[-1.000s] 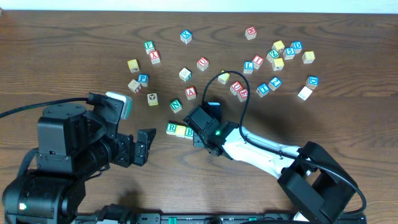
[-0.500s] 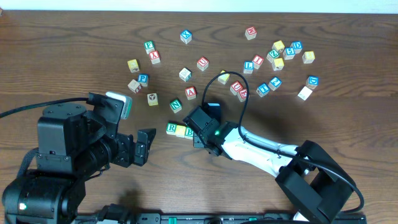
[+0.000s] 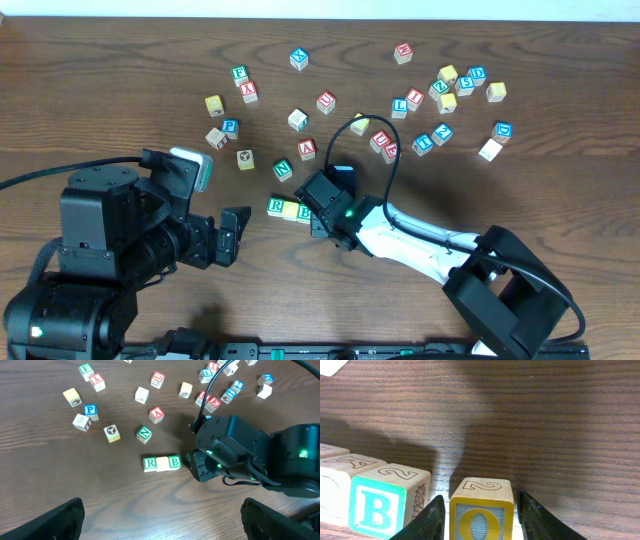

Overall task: Spell out ROBOT
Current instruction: 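Lower the O block beside the B block and open the right gripper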

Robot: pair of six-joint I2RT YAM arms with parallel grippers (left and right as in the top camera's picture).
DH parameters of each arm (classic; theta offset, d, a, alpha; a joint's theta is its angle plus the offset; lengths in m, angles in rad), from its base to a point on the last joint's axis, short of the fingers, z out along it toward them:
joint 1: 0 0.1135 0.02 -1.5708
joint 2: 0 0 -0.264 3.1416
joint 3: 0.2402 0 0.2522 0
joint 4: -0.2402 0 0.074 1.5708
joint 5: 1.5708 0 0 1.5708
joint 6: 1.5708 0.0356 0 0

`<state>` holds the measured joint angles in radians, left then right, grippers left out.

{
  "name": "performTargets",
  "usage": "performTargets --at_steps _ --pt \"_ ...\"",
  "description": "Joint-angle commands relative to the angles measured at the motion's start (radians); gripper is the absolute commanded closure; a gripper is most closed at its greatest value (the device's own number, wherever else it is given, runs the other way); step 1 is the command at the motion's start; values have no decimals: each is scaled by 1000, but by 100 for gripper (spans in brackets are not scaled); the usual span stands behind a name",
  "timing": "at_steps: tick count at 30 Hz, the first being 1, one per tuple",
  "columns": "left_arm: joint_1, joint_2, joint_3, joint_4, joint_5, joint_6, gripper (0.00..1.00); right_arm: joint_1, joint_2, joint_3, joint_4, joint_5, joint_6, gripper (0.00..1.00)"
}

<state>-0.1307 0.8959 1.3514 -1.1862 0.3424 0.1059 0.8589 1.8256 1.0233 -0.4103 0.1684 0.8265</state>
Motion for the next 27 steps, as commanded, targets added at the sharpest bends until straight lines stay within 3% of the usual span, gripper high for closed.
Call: performTargets --at_steps 1,27 --pt "6 -2 3 -3 12 6 2 7 8 -5 -1 6 3 58" --pt "6 -2 3 -3 12 6 2 2 7 11 4 66 -39 56"
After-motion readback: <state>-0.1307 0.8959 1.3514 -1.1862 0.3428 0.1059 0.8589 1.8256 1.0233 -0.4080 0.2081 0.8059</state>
